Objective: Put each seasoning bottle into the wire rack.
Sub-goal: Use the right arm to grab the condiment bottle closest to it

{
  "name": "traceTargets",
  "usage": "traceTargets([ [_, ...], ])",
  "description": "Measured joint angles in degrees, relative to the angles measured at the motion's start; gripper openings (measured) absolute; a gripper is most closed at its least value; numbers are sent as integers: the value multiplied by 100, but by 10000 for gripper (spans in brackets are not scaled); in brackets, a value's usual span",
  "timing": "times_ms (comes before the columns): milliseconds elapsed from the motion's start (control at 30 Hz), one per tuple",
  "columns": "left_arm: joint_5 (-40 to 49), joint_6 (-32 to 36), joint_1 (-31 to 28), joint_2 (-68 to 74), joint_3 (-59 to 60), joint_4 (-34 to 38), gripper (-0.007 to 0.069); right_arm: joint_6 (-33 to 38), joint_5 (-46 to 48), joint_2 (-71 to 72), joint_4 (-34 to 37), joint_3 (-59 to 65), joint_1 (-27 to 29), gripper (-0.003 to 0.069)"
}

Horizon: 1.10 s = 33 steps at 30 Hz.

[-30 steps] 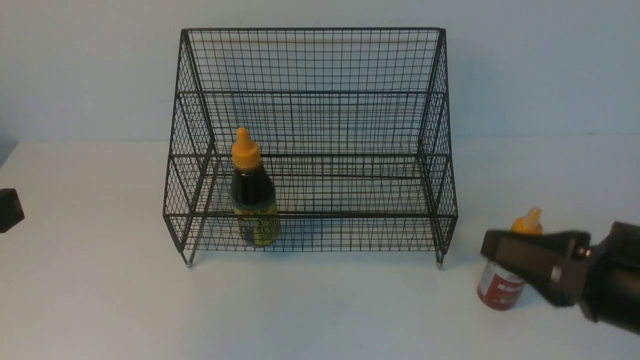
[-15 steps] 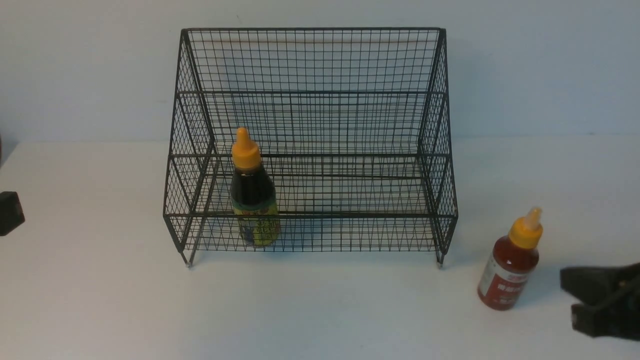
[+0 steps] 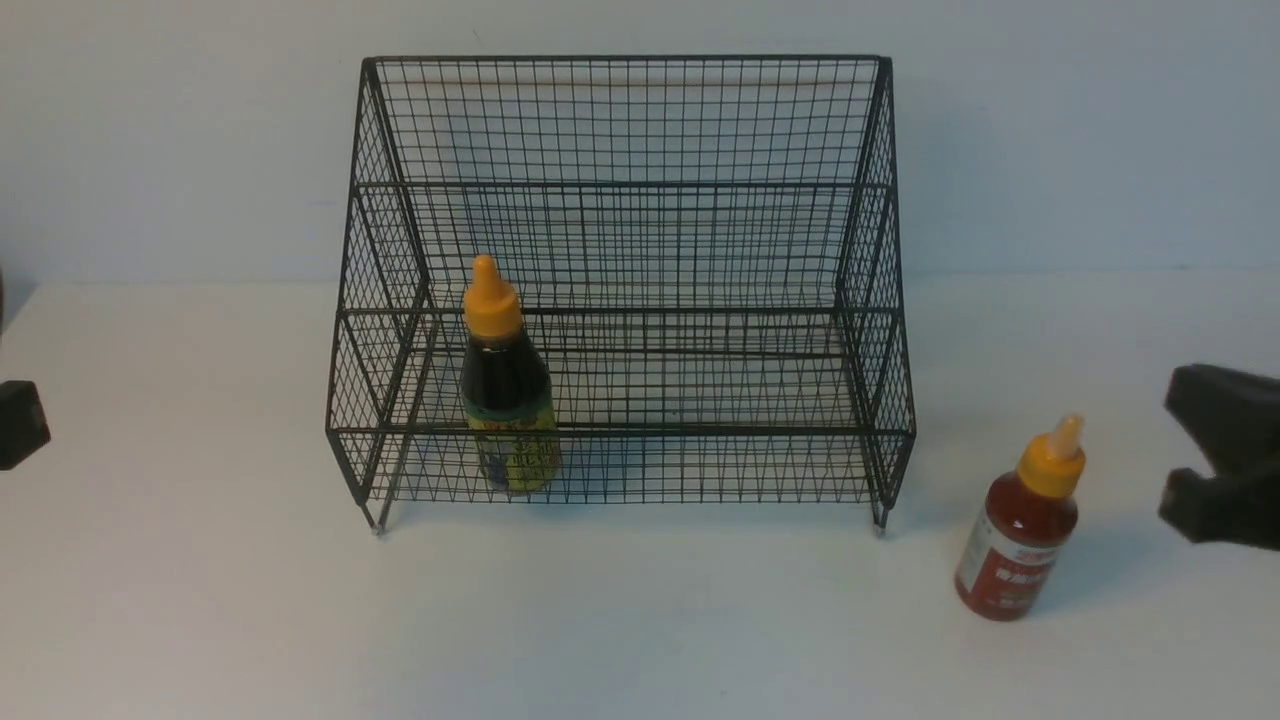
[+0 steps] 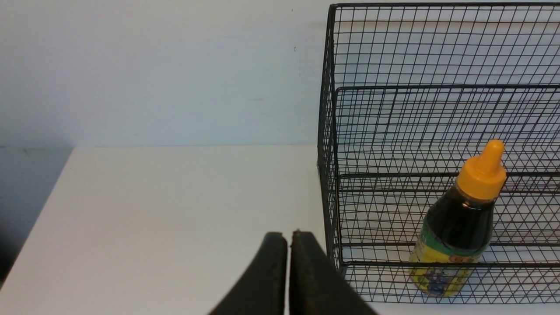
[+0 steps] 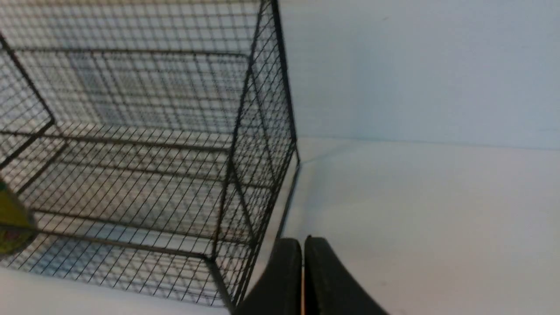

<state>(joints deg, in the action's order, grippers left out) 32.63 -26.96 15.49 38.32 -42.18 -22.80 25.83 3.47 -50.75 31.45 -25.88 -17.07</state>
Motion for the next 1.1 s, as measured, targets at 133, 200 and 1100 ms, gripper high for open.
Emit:
traceTargets([
  [133, 0, 0, 0, 0, -1, 0, -5, 139, -602, -396, 2, 0, -420, 50],
  [200, 0, 0, 0, 0, -1, 0, -5, 139, -895, -605, 7, 0, -509, 103],
  [1100, 0, 0, 0, 0, -1, -5, -5, 248, -2205, -2857, 327, -11, -534, 276],
])
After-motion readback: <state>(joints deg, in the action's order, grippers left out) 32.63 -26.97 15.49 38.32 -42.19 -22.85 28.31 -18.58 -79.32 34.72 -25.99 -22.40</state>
